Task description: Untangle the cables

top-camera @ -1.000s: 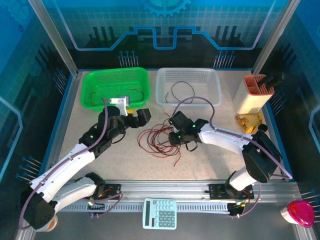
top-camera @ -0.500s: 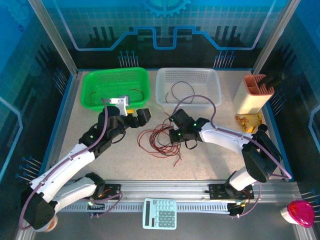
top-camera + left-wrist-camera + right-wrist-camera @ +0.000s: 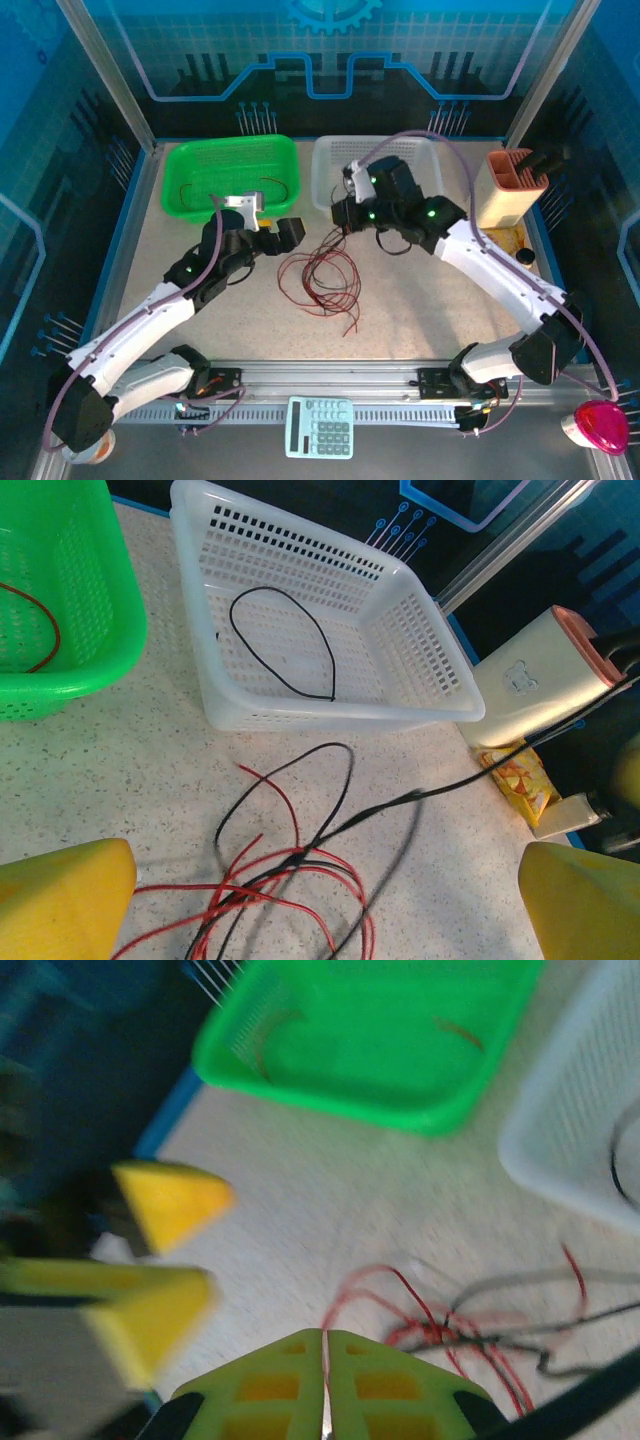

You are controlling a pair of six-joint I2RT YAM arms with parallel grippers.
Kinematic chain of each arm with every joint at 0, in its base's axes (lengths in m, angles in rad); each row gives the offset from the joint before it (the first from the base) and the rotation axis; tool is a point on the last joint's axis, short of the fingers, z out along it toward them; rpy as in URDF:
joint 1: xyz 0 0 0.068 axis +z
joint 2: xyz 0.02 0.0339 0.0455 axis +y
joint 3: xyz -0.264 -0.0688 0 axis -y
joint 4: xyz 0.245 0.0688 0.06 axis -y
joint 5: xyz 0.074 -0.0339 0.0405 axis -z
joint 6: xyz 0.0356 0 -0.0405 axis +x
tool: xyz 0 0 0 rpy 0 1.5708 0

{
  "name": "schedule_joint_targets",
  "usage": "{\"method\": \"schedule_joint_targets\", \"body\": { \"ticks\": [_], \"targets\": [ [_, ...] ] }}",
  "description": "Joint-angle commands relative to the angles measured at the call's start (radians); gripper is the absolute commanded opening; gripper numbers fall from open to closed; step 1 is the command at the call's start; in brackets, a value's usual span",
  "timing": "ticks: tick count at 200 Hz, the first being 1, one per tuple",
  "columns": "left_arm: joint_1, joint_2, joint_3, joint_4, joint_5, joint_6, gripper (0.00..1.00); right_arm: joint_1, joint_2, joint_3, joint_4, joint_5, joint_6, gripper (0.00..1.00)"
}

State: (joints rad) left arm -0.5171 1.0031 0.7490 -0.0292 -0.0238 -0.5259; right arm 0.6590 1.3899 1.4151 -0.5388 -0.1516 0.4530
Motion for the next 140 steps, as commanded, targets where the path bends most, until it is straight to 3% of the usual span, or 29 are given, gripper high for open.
{"method": "schedule_joint_targets", "body": {
  "ticks": [1, 62, 140],
  "targets": [
    [0.008, 0.010, 0.008, 0.039, 0.039, -0.011, 0.99, -0.022, -0.003, 0.104, -0.083, -0.095, -0.051, 0.00],
    [0.008, 0.067, 0.058, 0.116, 0.135, 0.078, 0.99, -0.075, 0.048, 0.293, -0.039, -0.193, 0.003, 0.00],
    [-0.004, 0.258, 0.225, 0.242, 0.270, 0.148, 0.97, -0.084, 0.069, 0.293, 0.314, -0.312, 0.256, 0.00]
  ]
}}
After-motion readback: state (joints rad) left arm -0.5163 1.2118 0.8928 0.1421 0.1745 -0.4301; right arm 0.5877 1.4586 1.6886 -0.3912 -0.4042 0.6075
